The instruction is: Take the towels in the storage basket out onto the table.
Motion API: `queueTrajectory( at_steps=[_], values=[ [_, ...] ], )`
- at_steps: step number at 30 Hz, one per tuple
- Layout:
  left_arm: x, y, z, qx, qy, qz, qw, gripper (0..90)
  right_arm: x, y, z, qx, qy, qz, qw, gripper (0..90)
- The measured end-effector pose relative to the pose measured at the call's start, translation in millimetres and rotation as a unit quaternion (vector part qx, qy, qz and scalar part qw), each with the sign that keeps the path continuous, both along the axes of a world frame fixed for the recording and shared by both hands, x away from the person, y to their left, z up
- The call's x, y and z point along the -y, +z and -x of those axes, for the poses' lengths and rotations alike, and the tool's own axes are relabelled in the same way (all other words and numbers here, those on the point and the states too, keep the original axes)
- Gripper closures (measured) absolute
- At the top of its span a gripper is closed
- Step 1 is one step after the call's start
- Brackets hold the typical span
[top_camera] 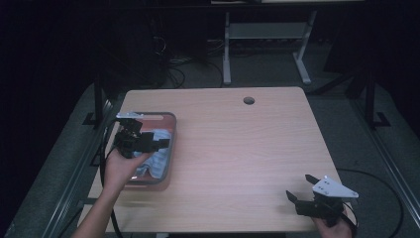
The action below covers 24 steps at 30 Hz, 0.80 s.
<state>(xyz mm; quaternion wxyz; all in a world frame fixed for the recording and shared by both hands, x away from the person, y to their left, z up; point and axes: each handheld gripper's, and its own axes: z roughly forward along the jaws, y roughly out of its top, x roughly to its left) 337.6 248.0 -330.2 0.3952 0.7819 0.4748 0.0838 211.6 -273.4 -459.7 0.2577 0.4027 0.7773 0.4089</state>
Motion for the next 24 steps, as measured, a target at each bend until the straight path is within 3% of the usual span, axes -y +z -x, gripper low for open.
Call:
queueTrajectory(
  at_steps=[9,17,24],
  values=[
    [-29.6,-9.8,2.2,-0.003,0.043,-0.012,0.999,24.0,-1.0,0.1,0.6,-0.001,-0.001,-0.001,1.0,14.2],
    [-43.5,-17.9,0.2,-0.014,0.069,-0.03,0.9971,24.2,-2.0,-0.4,-0.1,-0.001,0.002,0.004,1.0,14.2],
    [-53.4,-25.9,-1.8,-0.025,0.095,-0.052,0.9938,24.3,-1.6,-0.6,-0.2,-0.001,0.002,0.003,1.0,14.2]
  ],
)
